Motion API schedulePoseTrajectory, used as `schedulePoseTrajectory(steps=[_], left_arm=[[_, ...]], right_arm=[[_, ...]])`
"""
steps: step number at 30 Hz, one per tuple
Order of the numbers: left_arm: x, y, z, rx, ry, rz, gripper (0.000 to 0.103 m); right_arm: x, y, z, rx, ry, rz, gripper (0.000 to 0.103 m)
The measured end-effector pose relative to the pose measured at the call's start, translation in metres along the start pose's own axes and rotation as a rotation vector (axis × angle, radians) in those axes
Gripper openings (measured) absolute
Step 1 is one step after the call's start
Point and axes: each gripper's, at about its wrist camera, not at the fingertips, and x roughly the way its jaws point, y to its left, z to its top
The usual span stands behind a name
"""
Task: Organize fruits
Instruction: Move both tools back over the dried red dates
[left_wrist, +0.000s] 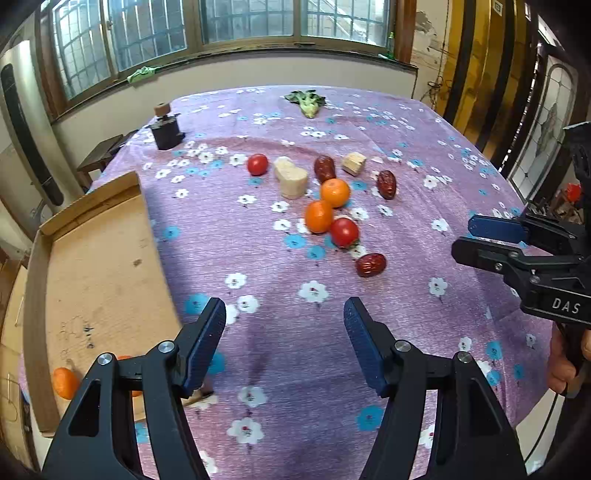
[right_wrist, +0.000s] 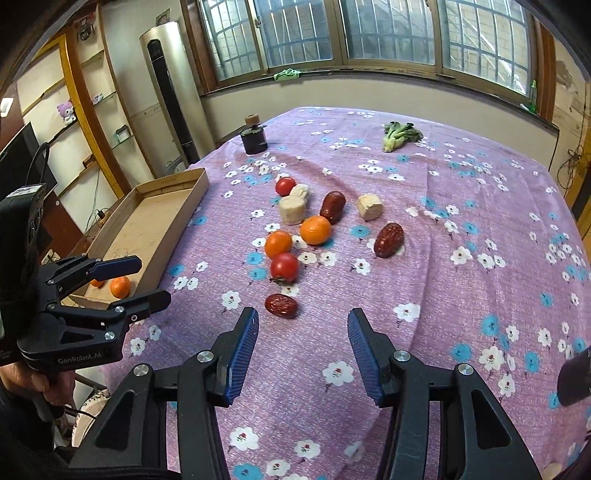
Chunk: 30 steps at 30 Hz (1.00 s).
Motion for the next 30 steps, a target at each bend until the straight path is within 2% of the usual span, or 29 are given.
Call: schedulePoseTrajectory(steps=[18,30], left_arm=[[0.035,-0.039,0.013,0.033,0.041,-0.117,0.066],[0.075,-0.041,0.023,0.002,0.095,-0.165,0.066]], right_arm=[[0.012,-0.035,0.007,0.029,-0.001,-0.019,0.051],[0.056,-0.057,0.031,0.044,0.026,-0.037,0.051]])
